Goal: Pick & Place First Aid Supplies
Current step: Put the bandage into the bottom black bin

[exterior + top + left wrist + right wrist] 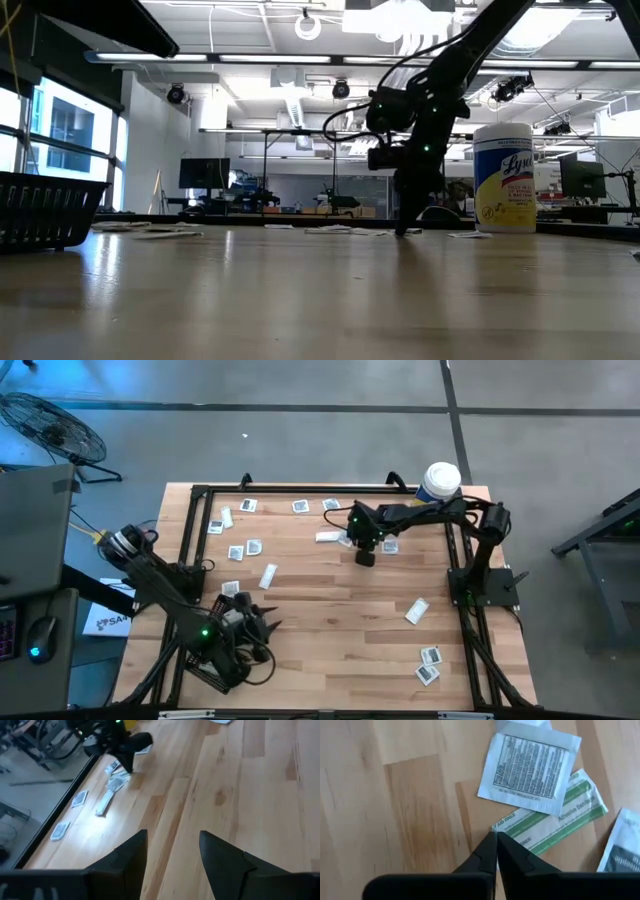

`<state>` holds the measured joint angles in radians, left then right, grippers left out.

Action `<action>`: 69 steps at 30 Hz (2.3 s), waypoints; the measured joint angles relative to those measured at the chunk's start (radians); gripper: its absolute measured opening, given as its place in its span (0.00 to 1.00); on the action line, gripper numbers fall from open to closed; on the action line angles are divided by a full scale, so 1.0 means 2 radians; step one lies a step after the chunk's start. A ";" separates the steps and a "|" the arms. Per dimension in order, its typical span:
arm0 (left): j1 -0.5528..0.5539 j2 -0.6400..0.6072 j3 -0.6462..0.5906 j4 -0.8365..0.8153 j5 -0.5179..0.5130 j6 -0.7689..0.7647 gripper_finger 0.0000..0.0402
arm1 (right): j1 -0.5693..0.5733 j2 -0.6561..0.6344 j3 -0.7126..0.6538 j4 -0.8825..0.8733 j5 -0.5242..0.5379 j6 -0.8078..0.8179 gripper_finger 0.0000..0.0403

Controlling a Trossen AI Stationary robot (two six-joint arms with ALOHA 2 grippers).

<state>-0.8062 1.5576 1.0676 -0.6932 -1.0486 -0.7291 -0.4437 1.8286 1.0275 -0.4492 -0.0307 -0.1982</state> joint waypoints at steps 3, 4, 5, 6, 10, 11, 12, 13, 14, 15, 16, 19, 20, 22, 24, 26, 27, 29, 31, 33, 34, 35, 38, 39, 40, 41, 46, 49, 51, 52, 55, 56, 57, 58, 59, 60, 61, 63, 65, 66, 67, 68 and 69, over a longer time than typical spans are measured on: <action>0.015 0.008 0.000 0.036 0.010 0.029 0.43 | 0.016 -0.015 -0.001 -0.038 0.006 0.036 0.01; 0.021 0.009 0.000 0.045 0.015 0.036 0.43 | 0.025 -0.022 -0.002 -0.060 0.007 0.044 0.01; 0.028 0.009 0.000 0.054 0.023 0.041 0.43 | 0.034 -0.030 -0.002 -0.077 0.005 0.055 0.00; 0.035 0.009 0.000 0.063 0.026 0.048 0.43 | 0.044 -0.038 -0.002 -0.088 0.005 0.069 0.00; 0.061 0.009 0.000 0.102 0.030 0.085 0.43 | 0.098 -0.070 -0.002 -0.134 0.002 0.130 0.00; 0.067 0.009 0.000 0.117 0.031 0.101 0.43 | 0.114 -0.077 -0.002 -0.133 0.000 0.139 0.00; 0.073 0.009 0.000 0.133 0.036 0.116 0.43 | 0.133 -0.083 -0.002 -0.127 0.001 0.148 0.00; 0.081 0.013 0.001 0.149 0.041 0.130 0.43 | 0.153 -0.089 -0.002 -0.123 0.000 0.155 0.00; 0.087 0.016 0.001 0.167 0.050 0.146 0.43 | 0.172 -0.095 -0.002 -0.115 -0.001 0.161 0.00; 0.093 0.020 0.001 0.181 0.057 0.162 0.43 | 0.191 -0.099 -0.002 -0.104 -0.001 0.166 0.00; 0.097 0.024 0.001 0.196 0.067 0.177 0.43 | 0.211 -0.103 -0.001 -0.090 -0.002 0.170 0.00; 0.111 0.046 0.001 0.250 0.098 0.224 0.43 | 0.269 -0.111 -0.001 -0.044 -0.001 0.178 0.00; 0.115 0.054 0.001 0.264 0.111 0.240 0.43 | 0.287 -0.111 -0.001 -0.023 -0.001 0.178 0.00; 0.119 0.070 0.000 0.296 0.131 0.269 0.43 | 0.320 -0.112 -0.001 0.016 0.001 0.178 0.00; 0.123 0.088 0.001 0.332 0.141 0.293 0.43 | 0.346 -0.112 -0.001 0.056 0.001 0.186 0.00; 0.125 0.101 0.000 0.356 0.140 0.313 0.43 | 0.369 -0.112 0.000 0.092 -0.001 0.190 0.00; 0.127 0.108 0.000 0.375 0.143 0.324 0.43 | 0.379 -0.112 0.000 0.104 -0.001 0.189 0.00; 0.132 0.117 0.001 0.395 0.152 0.349 0.43 | 0.396 -0.112 0.000 0.130 -0.001 0.187 0.00; 0.133 0.126 0.000 0.419 0.175 0.366 0.43 | 0.408 -0.112 0.000 0.150 -0.002 0.187 0.00; 0.139 0.129 0.000 0.431 0.209 0.381 0.43 | 0.416 -0.112 0.000 0.173 -0.002 0.187 0.00; 0.140 0.132 0.000 0.439 0.223 0.386 0.43 | 0.418 -0.112 0.000 0.184 -0.002 0.187 0.00; 0.143 0.135 0.001 0.448 0.234 0.388 0.43 | 0.420 -0.113 0.000 0.192 -0.002 0.187 0.00; 0.146 0.137 0.000 0.453 0.244 0.391 0.43 | 0.422 -0.113 0.000 0.205 -0.003 0.181 0.00; 0.147 0.137 0.000 0.457 0.245 0.393 0.43 | 0.422 -0.113 0.000 0.206 -0.002 0.178 0.00; 0.147 0.137 0.001 0.457 0.244 0.393 0.42 | 0.422 -0.113 0.000 0.206 -0.002 0.178 0.00; 0.145 0.137 0.001 0.457 0.245 0.393 0.40 | 0.422 -0.113 0.000 0.205 -0.002 0.178 0.00; 0.144 0.137 0.000 0.471 0.260 0.393 0.20 | 0.421 -0.113 0.000 0.201 -0.002 0.177 0.00; 0.145 0.137 0.000 0.469 0.267 0.393 0.06 | 0.421 -0.113 0.000 0.199 -0.002 0.177 0.00; 0.145 0.137 0.000 0.470 0.267 0.392 0.02 | 0.420 -0.113 0.000 0.196 -0.001 0.177 0.00; 0.145 0.137 0.000 0.470 0.267 0.392 0.02 | 0.420 -0.113 0.000 0.194 -0.001 0.177 0.00; 0.145 0.136 0.000 0.472 0.267 0.393 0.02 | 0.421 -0.113 0.000 0.194 0.004 0.172 0.01; 0.145 0.133 0.000 0.467 0.267 0.396 0.01 | 0.421 -0.113 0.000 0.196 0.007 0.167 0.02; 0.145 0.129 0.000 0.460 0.267 0.399 0.01 | 0.421 -0.113 0.000 0.201 0.010 0.160 0.03; 0.143 0.125 0.000 0.453 0.267 0.399 0.01 | 0.424 -0.113 0.000 0.210 0.012 0.150 0.04; 0.140 0.119 0.000 0.441 0.266 0.399 0.01 | 0.426 -0.113 0.000 0.221 0.012 0.138 0.06; 0.137 0.112 0.000 0.427 0.261 0.399 0.01 | 0.429 -0.113 0.000 0.232 0.013 0.124 0.08; 0.131 0.104 0.000 0.413 0.256 0.399 0.01 | 0.433 -0.113 0.000 0.244 0.013 0.110 0.10; 0.116 0.086 0.001 0.391 0.250 0.393 0.01 | 0.441 -0.114 0.000 0.266 0.013 0.087 0.16; 0.094 0.063 0.001 0.349 0.240 0.382 0.00 | 0.448 -0.114 0.000 0.284 0.022 0.071 0.22; 0.082 0.052 0.001 0.329 0.234 0.373 0.00 | 0.450 -0.114 0.000 0.291 0.029 0.065 0.25; 0.069 0.040 0.001 0.304 0.231 0.363 0.00 | 0.453 -0.114 0.000 0.295 0.038 0.065 0.28; 0.054 0.028 0.001 0.270 0.228 0.351 0.00 | 0.453 -0.114 0.000 0.297 0.048 0.066 0.30; 0.039 0.016 0.001 0.235 0.227 0.337 0.00 | 0.455 -0.114 0.000 0.298 0.057 0.070 0.33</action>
<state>-0.7289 1.5894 1.0691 -0.2238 -0.5945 -0.0550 0.4654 1.6009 1.0267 0.1459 0.0838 -0.0580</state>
